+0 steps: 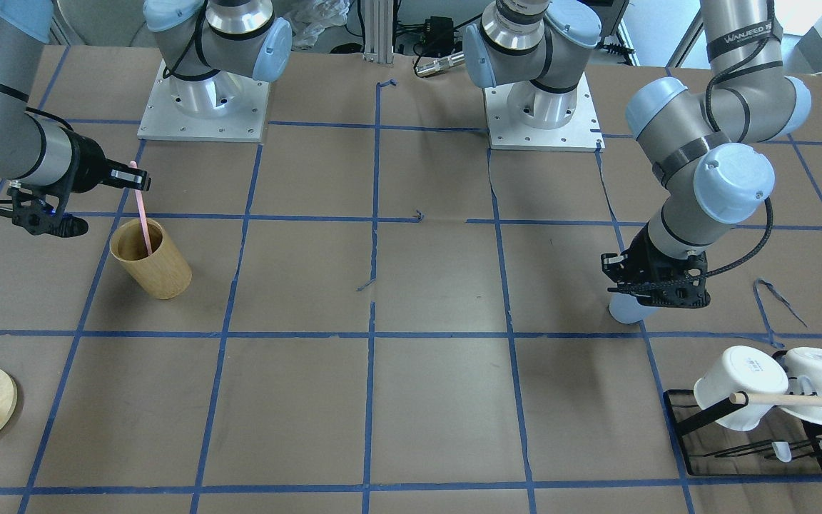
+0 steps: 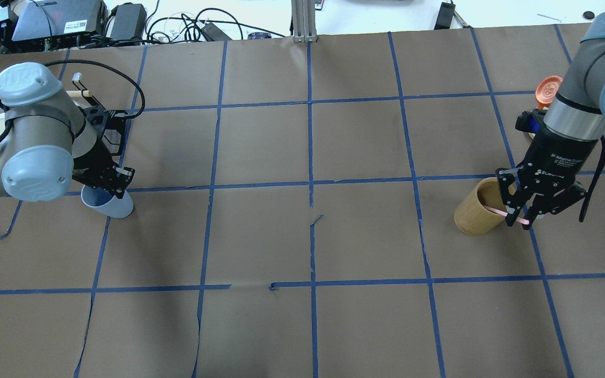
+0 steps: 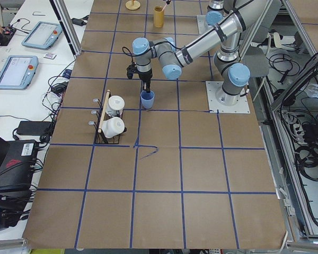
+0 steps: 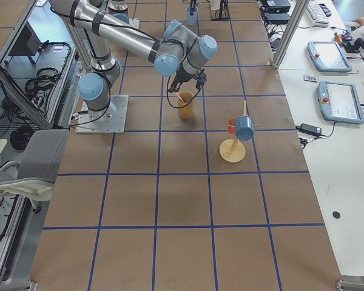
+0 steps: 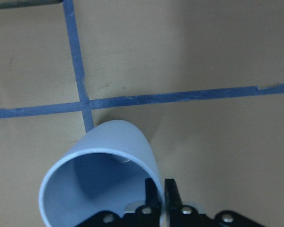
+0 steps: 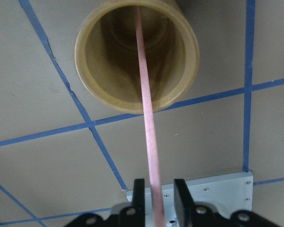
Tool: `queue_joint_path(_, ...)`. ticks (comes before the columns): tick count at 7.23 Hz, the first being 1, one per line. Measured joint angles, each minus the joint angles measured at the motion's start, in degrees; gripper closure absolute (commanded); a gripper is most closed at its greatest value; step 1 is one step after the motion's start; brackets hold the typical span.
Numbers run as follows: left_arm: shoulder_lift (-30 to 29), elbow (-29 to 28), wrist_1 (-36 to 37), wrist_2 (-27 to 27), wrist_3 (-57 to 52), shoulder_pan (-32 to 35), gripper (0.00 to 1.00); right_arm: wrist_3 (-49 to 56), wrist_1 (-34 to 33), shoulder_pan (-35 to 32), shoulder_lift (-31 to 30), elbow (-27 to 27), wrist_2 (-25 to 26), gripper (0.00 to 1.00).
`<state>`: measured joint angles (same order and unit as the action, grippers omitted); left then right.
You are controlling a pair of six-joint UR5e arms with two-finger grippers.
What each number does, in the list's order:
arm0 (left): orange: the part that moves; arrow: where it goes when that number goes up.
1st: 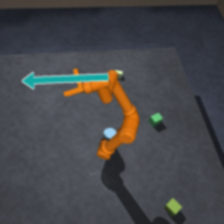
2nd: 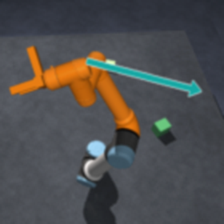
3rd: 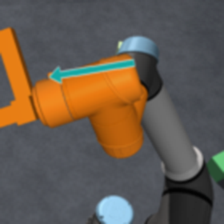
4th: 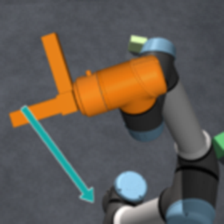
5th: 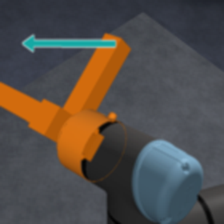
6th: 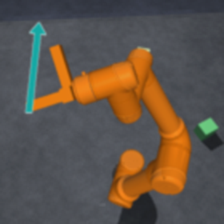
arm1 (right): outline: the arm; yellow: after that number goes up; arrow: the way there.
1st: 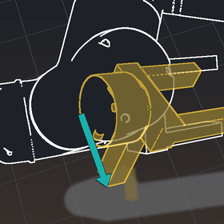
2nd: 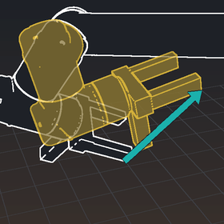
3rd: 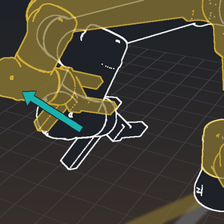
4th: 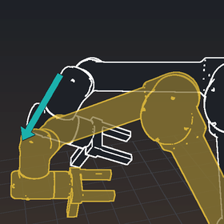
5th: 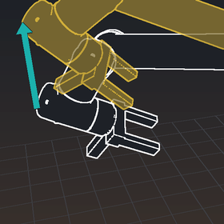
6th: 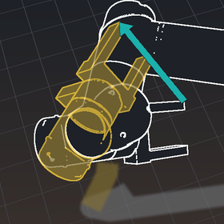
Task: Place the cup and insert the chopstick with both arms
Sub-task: 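Grasp the blue cup rim with the left gripper while the right grasps the chopstick, then carry the blue cup to center with the left gripper while the right lifts the chopstick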
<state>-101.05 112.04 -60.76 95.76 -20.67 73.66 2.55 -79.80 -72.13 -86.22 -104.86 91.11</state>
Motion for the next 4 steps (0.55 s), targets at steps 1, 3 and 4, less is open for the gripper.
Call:
queue_joint_path(1, 0.3, -0.2, -0.4, 0.1, 1.8, 1.0, 1.0, -0.1, 0.0, 0.0, 0.0, -0.1, -0.1, 0.81)
queue_joint_path(3, 0.7, -2.8, -2.1, 0.1, 12.7, 8.9, 1.0, -0.1, 0.1, 0.0, 0.0, 0.1, -0.1, 0.84)
queue_joint_path(4, 0.2, -6.7, -5.8, -0.1, 20.1, 14.3, 1.0, -0.1, 0.4, 0.0, -0.1, 0.2, -0.2, 0.84)
